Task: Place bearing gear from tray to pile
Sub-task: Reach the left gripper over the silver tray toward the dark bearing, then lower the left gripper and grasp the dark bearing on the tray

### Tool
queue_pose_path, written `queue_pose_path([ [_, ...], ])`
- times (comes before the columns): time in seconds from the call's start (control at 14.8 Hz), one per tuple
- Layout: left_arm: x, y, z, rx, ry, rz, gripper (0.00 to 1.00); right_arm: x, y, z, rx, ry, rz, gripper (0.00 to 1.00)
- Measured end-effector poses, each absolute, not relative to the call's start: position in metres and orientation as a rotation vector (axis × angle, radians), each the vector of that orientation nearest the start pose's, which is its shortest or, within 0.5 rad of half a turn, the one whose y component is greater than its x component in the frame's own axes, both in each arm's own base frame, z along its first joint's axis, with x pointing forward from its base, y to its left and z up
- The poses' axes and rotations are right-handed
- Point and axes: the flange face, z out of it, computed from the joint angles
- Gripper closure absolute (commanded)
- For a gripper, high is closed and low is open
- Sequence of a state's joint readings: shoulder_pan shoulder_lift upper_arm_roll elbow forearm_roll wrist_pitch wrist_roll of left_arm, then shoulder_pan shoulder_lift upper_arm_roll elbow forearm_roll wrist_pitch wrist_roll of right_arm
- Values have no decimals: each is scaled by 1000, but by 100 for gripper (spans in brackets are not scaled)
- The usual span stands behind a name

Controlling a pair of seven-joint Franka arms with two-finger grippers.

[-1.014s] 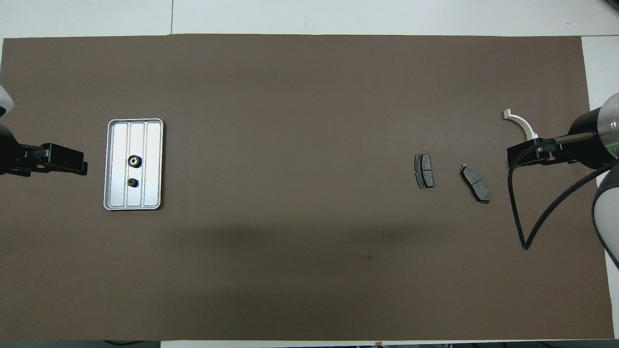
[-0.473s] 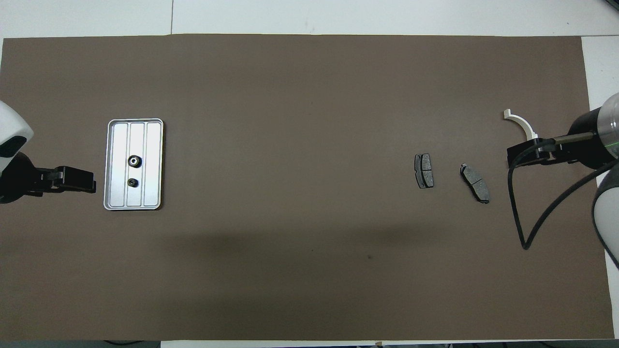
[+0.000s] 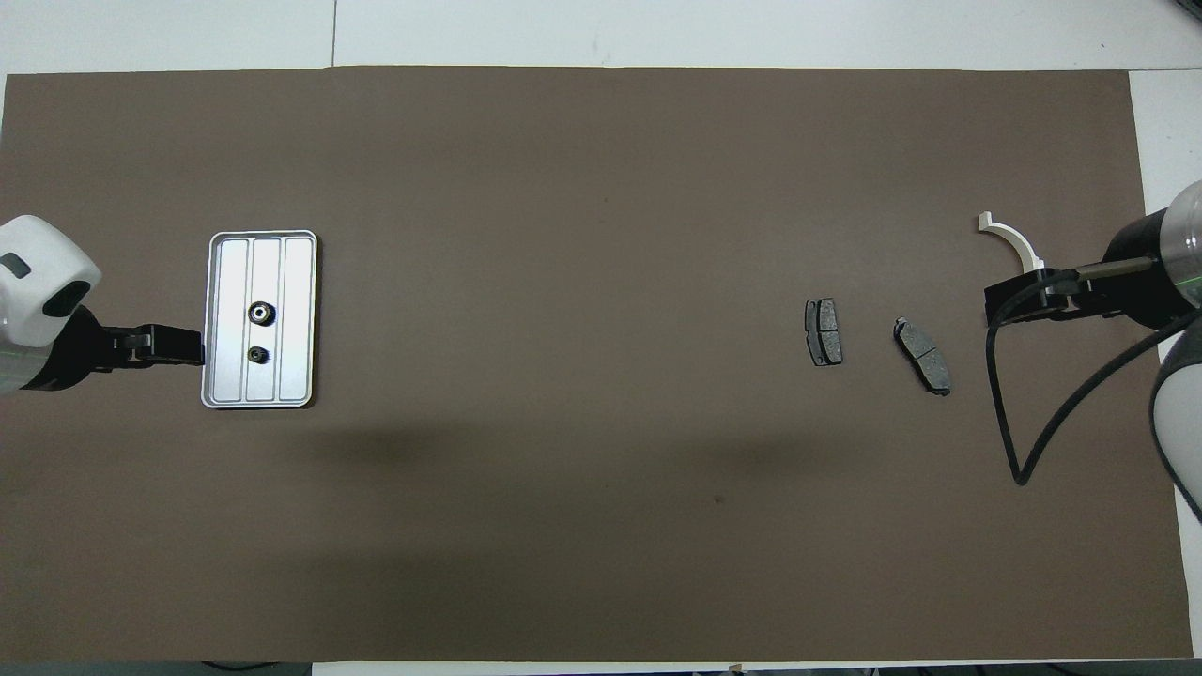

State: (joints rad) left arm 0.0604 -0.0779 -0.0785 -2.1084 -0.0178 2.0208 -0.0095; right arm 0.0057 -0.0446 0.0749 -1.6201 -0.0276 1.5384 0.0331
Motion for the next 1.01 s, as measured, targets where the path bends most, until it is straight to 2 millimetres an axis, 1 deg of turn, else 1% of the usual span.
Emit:
queue_pose_path([
  [0.07,529,-11,438,-3153,1,15,0,535,41,623,-3173,-75,56,0],
  [0.2,536,-11,419,-3155,4,-11,0,535,41,623,-3173,-76,57,0],
  [0.47,545,-9,392,-3158,54,-34,0,535,42,623,-3173,-76,57,0],
  [0.68,555,2,364,-3160,85,-43,0,535,41,623,-3173,-75,57,0],
  [0.81,559,6,347,-3160,129,-38,0,535,41,623,-3173,-74,57,0],
  [1.01,564,7,331,-3160,158,-55,0,535,40,623,-3173,-73,57,0],
])
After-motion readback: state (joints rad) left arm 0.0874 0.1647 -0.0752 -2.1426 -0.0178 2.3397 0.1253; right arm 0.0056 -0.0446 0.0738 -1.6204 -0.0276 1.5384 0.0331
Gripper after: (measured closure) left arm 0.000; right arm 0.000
